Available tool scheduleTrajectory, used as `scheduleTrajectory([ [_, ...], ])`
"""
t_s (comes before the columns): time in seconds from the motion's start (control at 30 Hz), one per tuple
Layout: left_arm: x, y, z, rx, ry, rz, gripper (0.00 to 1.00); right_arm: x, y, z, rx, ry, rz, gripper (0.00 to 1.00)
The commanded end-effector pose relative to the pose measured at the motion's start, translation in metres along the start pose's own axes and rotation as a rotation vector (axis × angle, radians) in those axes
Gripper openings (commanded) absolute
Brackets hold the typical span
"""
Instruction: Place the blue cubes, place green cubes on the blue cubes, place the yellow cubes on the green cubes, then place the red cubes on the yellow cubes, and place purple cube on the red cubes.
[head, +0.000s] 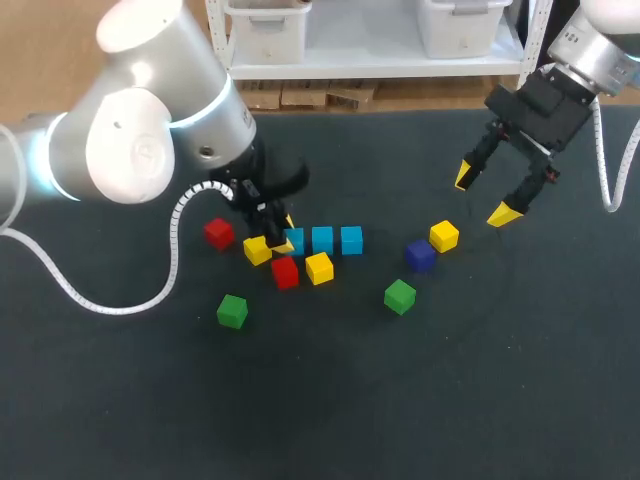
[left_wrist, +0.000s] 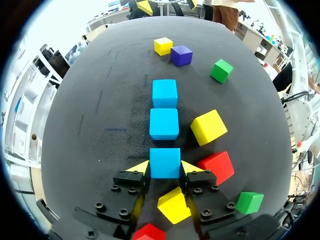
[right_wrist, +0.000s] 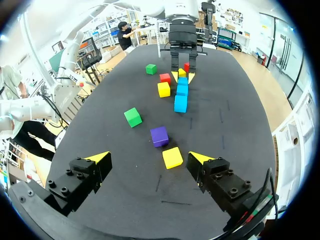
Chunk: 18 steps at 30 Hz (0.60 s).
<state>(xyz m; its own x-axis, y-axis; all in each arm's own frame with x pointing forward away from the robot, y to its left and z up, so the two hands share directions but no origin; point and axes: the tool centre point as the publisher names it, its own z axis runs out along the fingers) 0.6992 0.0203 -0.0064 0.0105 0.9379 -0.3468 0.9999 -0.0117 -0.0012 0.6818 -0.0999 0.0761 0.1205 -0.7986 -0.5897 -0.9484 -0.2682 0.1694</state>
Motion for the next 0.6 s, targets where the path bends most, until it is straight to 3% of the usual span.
scheduleTrajectory([
  [0.03,-0.0003,0.0020,0.0013,0.004,0.005,0.000,0.06,0.0004,-0.0007,-0.0001,-0.001,-0.002,-0.001,1.00],
  [0.6,-0.0017,0.0029,0.0039,0.007,0.012,-0.008,0.42,0.0004,-0.0007,-0.0001,-0.001,-0.002,-0.001,1.00],
])
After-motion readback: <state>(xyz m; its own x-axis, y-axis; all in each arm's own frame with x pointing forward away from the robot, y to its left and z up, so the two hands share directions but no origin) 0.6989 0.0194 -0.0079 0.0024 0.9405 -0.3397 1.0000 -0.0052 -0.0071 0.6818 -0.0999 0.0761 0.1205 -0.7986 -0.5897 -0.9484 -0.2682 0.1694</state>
